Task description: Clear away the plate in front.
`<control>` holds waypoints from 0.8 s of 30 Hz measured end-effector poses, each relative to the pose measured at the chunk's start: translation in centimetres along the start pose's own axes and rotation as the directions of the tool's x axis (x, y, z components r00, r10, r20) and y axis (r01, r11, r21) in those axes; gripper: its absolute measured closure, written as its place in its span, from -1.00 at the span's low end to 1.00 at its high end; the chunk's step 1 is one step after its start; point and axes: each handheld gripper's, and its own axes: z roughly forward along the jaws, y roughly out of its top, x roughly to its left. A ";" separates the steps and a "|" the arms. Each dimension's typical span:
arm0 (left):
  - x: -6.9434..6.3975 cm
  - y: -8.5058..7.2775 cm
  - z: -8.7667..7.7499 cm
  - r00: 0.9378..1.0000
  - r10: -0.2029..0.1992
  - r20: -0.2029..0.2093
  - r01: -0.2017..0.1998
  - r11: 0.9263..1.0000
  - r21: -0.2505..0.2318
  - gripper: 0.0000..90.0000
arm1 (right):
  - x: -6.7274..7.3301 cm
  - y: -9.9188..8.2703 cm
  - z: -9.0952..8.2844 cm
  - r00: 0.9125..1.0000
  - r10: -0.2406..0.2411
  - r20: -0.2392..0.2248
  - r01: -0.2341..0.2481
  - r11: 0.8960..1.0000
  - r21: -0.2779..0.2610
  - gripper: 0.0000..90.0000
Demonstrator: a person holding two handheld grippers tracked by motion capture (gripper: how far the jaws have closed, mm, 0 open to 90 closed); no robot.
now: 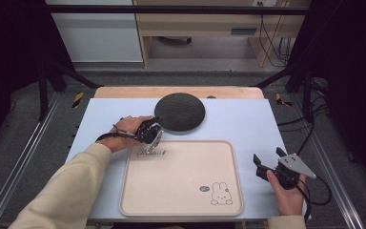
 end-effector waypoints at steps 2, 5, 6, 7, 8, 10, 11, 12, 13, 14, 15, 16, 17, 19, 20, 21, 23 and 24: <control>0.1 0.1 0.2 1.000 0.028 0.003 -0.028 1.000 -0.005 0.34 | 0.0 0.0 -0.1 1.000 0.004 0.000 -0.004 1.000 -0.001 -0.72; -0.1 0.0 0.3 1.000 -0.006 0.001 0.006 1.000 0.024 0.37 | -0.1 -0.1 -0.2 1.000 0.011 0.002 -0.011 1.000 0.002 -0.72; 0.0 0.0 0.3 1.000 0.001 0.001 -0.001 1.000 0.027 0.39 | -0.1 -0.1 -0.2 1.000 0.012 0.004 -0.012 1.000 0.004 -0.71; -0.1 0.0 0.4 1.000 -0.007 0.002 0.007 1.000 0.024 0.42 | -0.2 -0.2 -0.3 1.000 0.005 0.003 -0.005 1.000 0.001 -0.71; -0.1 0.0 0.5 1.000 -0.005 0.001 0.005 1.000 0.024 0.42 | -0.2 -0.2 -0.3 1.000 0.005 0.003 -0.005 1.000 0.001 -0.71; -0.2 0.0 0.6 1.000 -0.018 0.008 0.018 1.000 0.022 0.45 | -0.2 -0.2 -0.3 1.000 0.006 0.003 -0.006 1.000 0.002 -0.71; -0.3 0.0 0.8 1.000 -0.021 0.003 0.021 1.000 0.017 0.46 | -0.2 -0.2 -0.3 1.000 0.009 0.003 -0.009 1.000 0.003 -0.71; -0.4 0.0 0.9 1.000 -0.026 0.004 0.026 1.000 0.010 0.46 | -0.2 -0.2 -0.3 1.000 0.007 0.003 -0.007 1.000 0.003 -0.71; -0.2 0.0 0.8 1.000 -0.002 0.007 0.001 1.000 0.030 0.47 | -0.2 -0.2 -0.3 1.000 0.008 0.002 -0.008 1.000 0.004 -0.71; -0.3 0.1 0.8 1.000 0.005 0.007 -0.005 0.999 0.035 0.47 | -0.2 -0.2 -0.3 1.000 0.008 0.002 -0.008 1.000 0.004 -0.71; -0.4 0.1 1.0 1.000 -0.011 0.017 0.010 0.999 0.033 0.48 | -0.2 -0.2 -0.3 1.000 0.009 0.003 -0.009 1.000 0.005 -0.71; -0.3 0.1 1.0 1.000 0.001 0.011 -0.001 0.999 0.035 0.50 | -0.2 -0.2 -0.3 1.000 0.009 0.002 -0.009 1.000 0.004 -0.71; -0.3 0.1 1.0 1.000 -0.001 0.012 0.001 0.999 0.038 0.50 | -0.2 -0.2 -0.3 1.000 0.004 0.002 -0.004 1.000 0.003 -0.71; -0.5 0.1 1.3 1.000 -0.020 0.014 0.019 1.000 0.018 0.53 | -0.2 -0.2 -0.2 1.000 0.004 0.001 -0.004 1.000 0.005 -0.71; -0.6 0.1 1.3 1.000 -0.022 0.019 0.022 1.000 0.022 0.53 | -0.2 -0.2 -0.2 1.000 0.004 0.001 -0.004 1.000 0.005 -0.71; -0.7 0.1 1.4 0.999 -0.035 0.026 0.034 0.999 0.023 0.55 | -0.2 -0.2 -0.3 1.000 0.006 0.002 -0.006 1.000 0.007 -0.71; -0.5 0.1 1.4 1.000 -0.009 0.019 0.009 0.999 0.035 0.56 | -0.2 -0.2 -0.3 1.000 0.009 0.001 -0.009 1.000 0.009 -0.71; -0.2 0.2 1.3 1.000 0.021 0.024 -0.022 0.998 0.056 0.56 | -0.2 -0.2 -0.3 1.000 0.005 0.003 -0.005 1.000 0.010 -0.71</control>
